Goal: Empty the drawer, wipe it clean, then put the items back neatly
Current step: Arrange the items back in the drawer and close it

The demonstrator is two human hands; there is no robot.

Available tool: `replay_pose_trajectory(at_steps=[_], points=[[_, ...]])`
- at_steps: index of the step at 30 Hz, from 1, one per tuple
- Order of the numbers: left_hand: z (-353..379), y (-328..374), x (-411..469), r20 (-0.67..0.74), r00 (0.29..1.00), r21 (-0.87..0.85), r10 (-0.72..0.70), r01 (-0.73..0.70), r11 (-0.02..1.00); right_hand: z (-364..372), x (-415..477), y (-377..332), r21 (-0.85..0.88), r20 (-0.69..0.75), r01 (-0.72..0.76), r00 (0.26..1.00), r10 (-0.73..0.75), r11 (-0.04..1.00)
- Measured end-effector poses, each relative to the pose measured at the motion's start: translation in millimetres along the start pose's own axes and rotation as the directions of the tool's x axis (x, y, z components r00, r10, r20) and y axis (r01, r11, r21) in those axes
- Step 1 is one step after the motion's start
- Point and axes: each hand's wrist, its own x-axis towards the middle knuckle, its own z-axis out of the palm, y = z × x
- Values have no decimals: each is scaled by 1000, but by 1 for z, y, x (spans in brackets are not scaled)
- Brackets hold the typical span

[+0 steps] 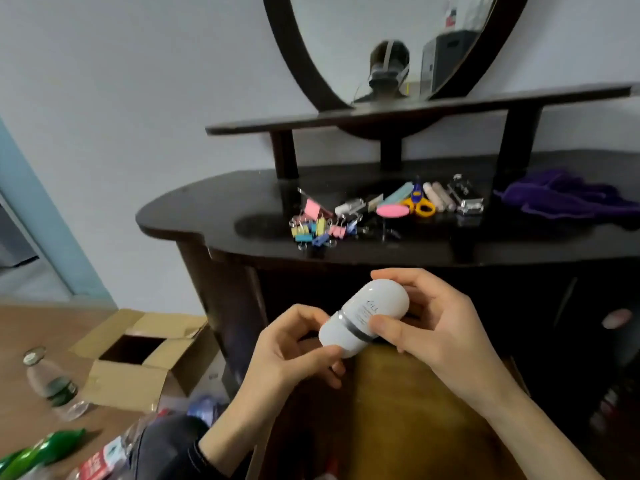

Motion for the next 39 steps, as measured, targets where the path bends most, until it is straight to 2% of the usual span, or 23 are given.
replay_pose_trajectory(at_steps=[3, 6, 12, 15, 17, 19, 21, 24, 31, 35, 39], points=[[-10, -33, -13, 111, 978, 90, -177, 167, 982, 13, -16, 32, -33, 38, -68, 997, 69, 997], [-18, -70, -20, 134, 938, 256, -319, 278, 926, 26, -26, 79, -92, 73, -191, 978, 198, 977], [-29, -131, -20, 113, 884, 484, -453, 349, 803, 29, -41, 165, -63, 49, -499, 863, 502, 864], [-31, -151, -16, 79, 854, 555, -514, 391, 734, 24, -45, 189, -131, 38, -592, 798, 601, 795], [-33, -163, -15, 38, 851, 708, -524, 347, 615, 20, -48, 201, -194, 39, -628, 763, 646, 754], [-36, -169, -16, 32, 860, 882, -510, 216, 419, 19, -51, 209, -275, 71, -662, 709, 701, 697], [-37, -172, -21, 101, 826, 949, -554, 88, 304, 22, -56, 215, -376, 117, -672, 649, 752, 638], [-36, -175, -27, 178, 761, 972, -624, -36, 232, 33, -63, 220, -511, 184, -638, 574, 798, 577], [-32, -175, -30, 221, 706, 975, -672, -157, 156, 51, -73, 224, -522, 298, -636, 489, 820, 568], [-32, -175, -29, 219, 711, 976, -668, -158, 152, 49, -79, 225, -707, 311, -465, 472, 825, 532], [-32, -176, -30, 216, 722, 976, -657, -151, 155, 53, -85, 227, -748, 364, -390, 435, 823, 537]])
